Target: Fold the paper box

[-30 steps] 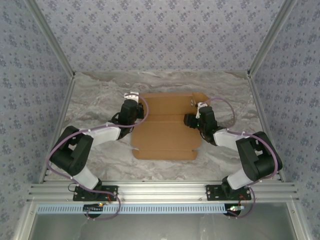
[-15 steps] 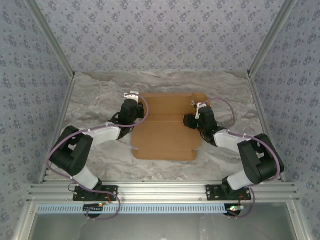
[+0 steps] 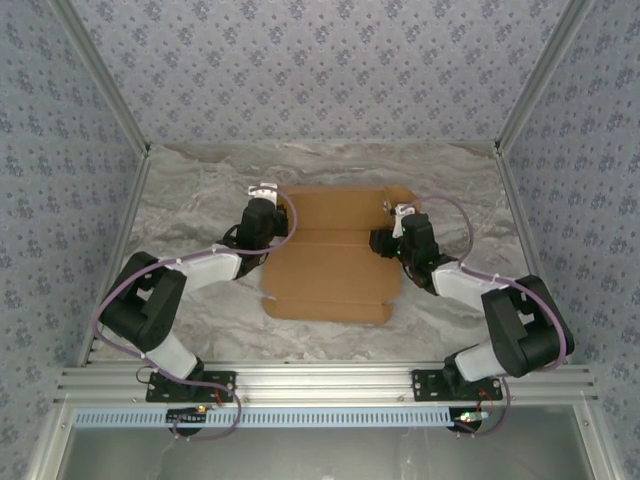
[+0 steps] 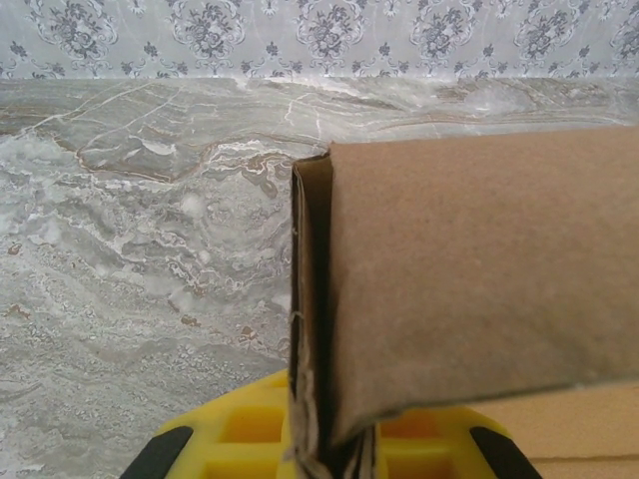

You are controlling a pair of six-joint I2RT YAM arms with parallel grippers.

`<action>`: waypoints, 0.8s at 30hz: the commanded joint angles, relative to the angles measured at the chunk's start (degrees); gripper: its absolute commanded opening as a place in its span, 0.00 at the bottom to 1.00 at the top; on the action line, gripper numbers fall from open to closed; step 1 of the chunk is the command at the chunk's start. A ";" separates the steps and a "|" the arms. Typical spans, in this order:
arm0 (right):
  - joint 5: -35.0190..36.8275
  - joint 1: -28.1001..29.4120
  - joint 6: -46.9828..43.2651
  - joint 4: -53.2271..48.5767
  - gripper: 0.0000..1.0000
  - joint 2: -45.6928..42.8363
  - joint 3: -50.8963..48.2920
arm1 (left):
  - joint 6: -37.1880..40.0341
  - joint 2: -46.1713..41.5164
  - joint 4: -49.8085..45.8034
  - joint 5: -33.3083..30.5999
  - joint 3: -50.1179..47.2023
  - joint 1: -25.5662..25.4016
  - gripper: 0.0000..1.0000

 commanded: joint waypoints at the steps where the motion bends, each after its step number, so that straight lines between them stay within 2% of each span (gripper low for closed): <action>1: -4.00 0.65 -1.57 2.95 0.46 1.30 1.19 | 0.09 -1.35 0.34 0.79 1.61 -0.18 0.00; 7: -5.11 1.60 -1.39 2.99 0.43 4.72 2.97 | -0.09 -1.43 0.28 1.15 1.39 -0.21 0.00; 14: -2.62 2.99 -1.13 2.07 0.40 7.92 3.81 | -0.02 -1.70 0.34 0.77 0.90 -0.23 0.00; 21: 0.35 2.02 -1.39 -2.30 0.40 2.90 2.96 | 0.71 -2.21 0.35 -1.27 0.05 0.23 0.00; 24: 1.30 1.64 -1.56 -4.93 0.43 -0.47 2.05 | 0.70 -2.13 0.61 -1.49 -0.05 0.63 0.00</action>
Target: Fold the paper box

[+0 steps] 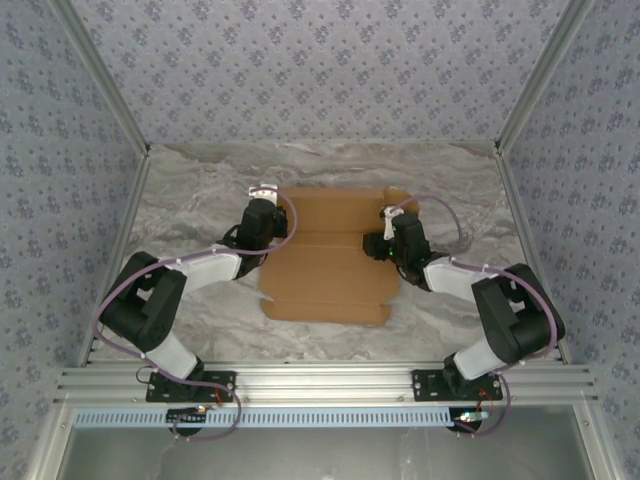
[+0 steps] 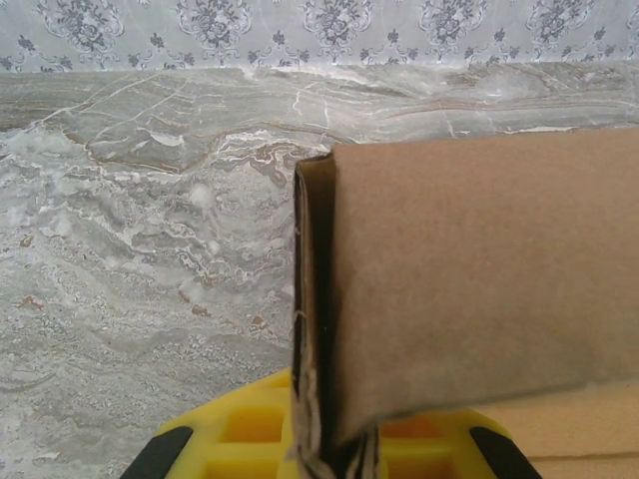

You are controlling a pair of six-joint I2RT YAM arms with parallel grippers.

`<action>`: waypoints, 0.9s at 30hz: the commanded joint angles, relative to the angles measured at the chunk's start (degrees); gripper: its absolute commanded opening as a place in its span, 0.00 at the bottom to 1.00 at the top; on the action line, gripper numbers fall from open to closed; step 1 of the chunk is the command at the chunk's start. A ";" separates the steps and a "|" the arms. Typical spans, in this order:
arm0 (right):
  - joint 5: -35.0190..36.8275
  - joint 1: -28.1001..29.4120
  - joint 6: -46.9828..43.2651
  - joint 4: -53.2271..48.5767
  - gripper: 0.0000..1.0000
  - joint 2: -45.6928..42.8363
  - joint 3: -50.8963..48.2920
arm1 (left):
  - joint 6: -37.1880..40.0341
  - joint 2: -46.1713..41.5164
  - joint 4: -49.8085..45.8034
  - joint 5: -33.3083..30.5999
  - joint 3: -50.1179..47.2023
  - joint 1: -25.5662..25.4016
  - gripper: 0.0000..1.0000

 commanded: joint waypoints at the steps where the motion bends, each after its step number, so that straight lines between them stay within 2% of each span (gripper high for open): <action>1: 2.13 -0.41 -0.66 -4.11 0.44 -4.88 -0.61 | 0.11 -2.19 1.76 -0.80 -0.12 0.68 0.00; 7: 4.06 -0.83 -1.46 -10.10 0.52 -13.78 -3.52 | 0.96 -2.45 1.68 -1.01 -0.24 1.28 0.00; 11: 4.89 -1.81 -2.57 -16.24 0.54 -21.10 -3.97 | 1.23 -2.69 1.77 -0.94 -0.38 1.69 0.00; 17: 5.82 -6.31 -4.22 -26.20 0.55 -31.73 0.13 | 2.71 -2.84 1.83 -1.44 -0.38 1.88 0.00; 21: 5.06 -12.84 -4.41 -30.02 0.55 -30.32 4.77 | 3.27 -2.79 1.85 -1.74 -0.50 1.83 0.00; 27: -2.34 -25.60 -2.51 -30.69 0.54 -18.21 10.81 | 3.17 -2.79 1.64 -1.48 -0.42 1.82 0.00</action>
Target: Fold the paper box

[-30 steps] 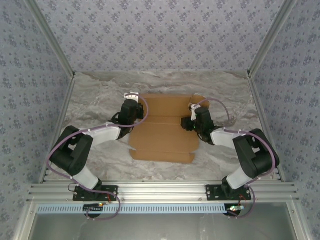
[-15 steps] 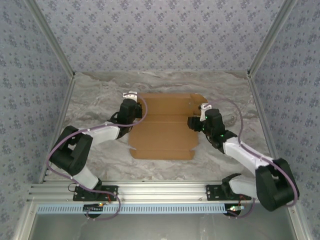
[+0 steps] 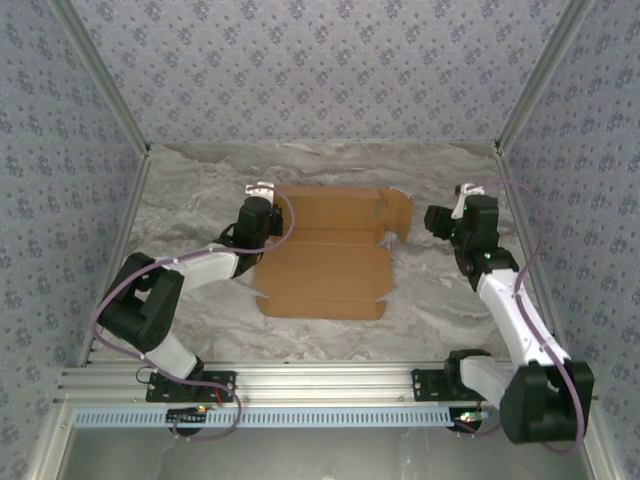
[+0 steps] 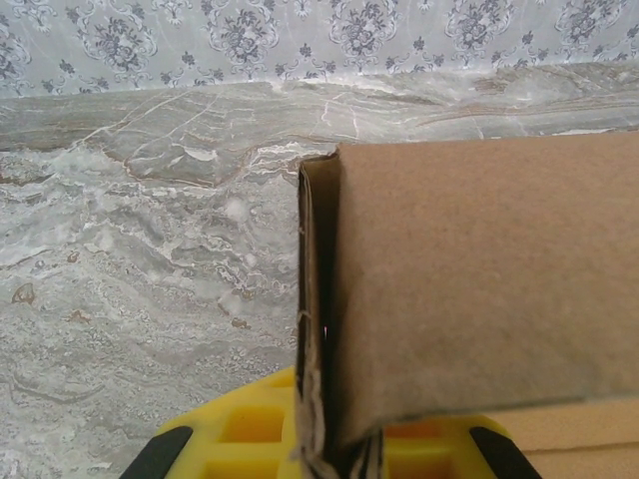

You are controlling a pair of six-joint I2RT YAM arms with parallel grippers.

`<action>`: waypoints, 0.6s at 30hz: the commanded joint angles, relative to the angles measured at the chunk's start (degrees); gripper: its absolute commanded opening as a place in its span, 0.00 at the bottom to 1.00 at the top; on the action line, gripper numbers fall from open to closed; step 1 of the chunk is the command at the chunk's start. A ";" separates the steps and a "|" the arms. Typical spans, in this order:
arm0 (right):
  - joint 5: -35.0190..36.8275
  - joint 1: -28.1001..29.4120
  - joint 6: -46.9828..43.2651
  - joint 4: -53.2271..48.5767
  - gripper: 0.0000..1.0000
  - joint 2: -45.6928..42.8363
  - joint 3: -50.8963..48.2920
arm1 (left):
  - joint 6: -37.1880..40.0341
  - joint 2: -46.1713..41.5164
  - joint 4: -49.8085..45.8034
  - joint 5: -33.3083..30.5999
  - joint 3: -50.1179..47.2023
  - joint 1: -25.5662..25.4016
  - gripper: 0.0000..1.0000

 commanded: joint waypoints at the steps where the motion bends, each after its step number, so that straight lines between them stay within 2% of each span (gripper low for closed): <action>1: -5.49 -4.08 0.44 -3.16 0.54 7.47 3.50 | 0.06 -2.21 1.66 -0.32 -0.35 0.38 0.00; 7: -17.23 -4.18 -0.24 4.88 0.54 18.23 4.20 | -0.38 -1.79 1.66 0.24 -0.10 0.35 0.00; 13: -23.29 -1.73 -3.14 9.61 0.51 18.61 1.75 | -0.65 -1.41 1.61 0.51 0.03 0.33 0.00; 18: -25.34 0.16 -5.64 11.43 0.50 17.37 -1.03 | -0.82 -1.42 1.72 0.69 -0.03 0.33 0.00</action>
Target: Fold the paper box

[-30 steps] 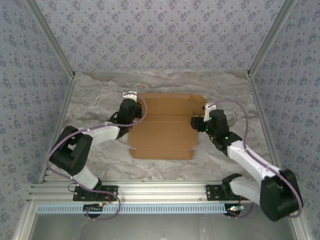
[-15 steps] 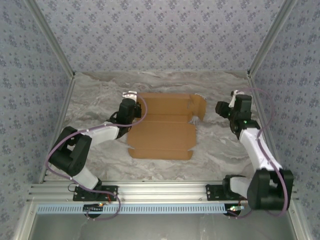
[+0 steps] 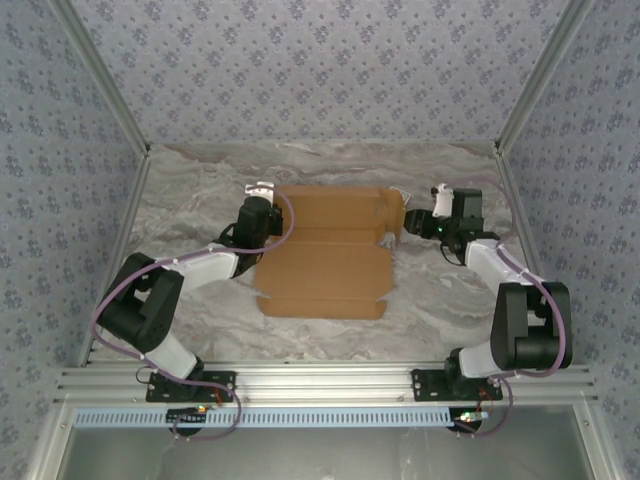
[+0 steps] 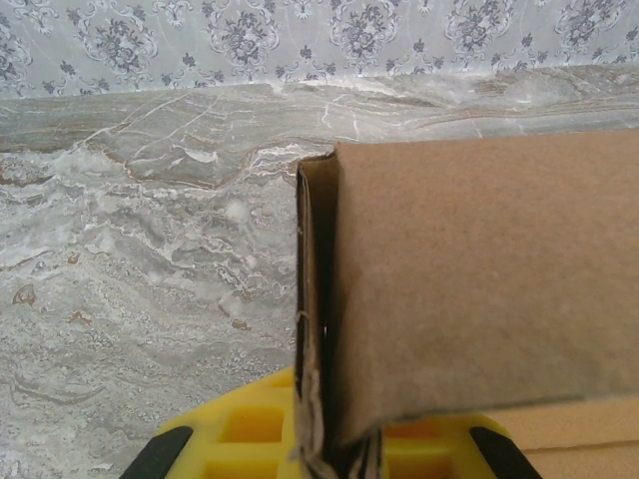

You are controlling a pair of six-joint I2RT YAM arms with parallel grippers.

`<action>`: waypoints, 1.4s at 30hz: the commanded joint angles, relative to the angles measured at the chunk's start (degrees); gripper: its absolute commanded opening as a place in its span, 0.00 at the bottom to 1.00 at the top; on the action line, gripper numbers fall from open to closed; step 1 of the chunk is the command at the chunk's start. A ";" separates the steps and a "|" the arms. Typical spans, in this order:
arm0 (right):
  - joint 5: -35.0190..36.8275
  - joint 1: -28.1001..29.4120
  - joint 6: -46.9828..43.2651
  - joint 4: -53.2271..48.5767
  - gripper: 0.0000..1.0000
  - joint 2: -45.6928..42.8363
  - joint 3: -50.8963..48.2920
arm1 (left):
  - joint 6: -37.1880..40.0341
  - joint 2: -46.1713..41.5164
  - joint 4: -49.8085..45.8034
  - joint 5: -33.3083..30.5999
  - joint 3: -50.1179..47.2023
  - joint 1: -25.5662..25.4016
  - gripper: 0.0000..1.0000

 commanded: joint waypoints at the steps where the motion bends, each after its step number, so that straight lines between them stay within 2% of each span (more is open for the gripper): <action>1: -3.67 1.13 -2.91 2.69 0.50 -1.46 -2.14 | -0.78 -1.33 1.70 0.57 -0.01 0.33 0.00; 11: -5.70 4.96 -8.72 4.71 0.47 -0.33 -1.04 | -0.78 -1.33 1.70 0.86 -0.02 0.33 0.00; 29: -7.72 7.13 -16.40 7.57 0.46 4.99 3.45 | -0.34 -1.94 1.35 1.49 -0.25 0.31 0.00; 35: -5.20 8.41 -17.66 7.71 0.51 8.02 6.17 | -0.34 -2.03 1.43 1.79 -0.34 0.32 0.00; 42: -4.17 10.52 -19.01 8.40 0.50 11.03 8.46 | -0.34 -1.99 1.53 2.13 -0.37 0.39 0.00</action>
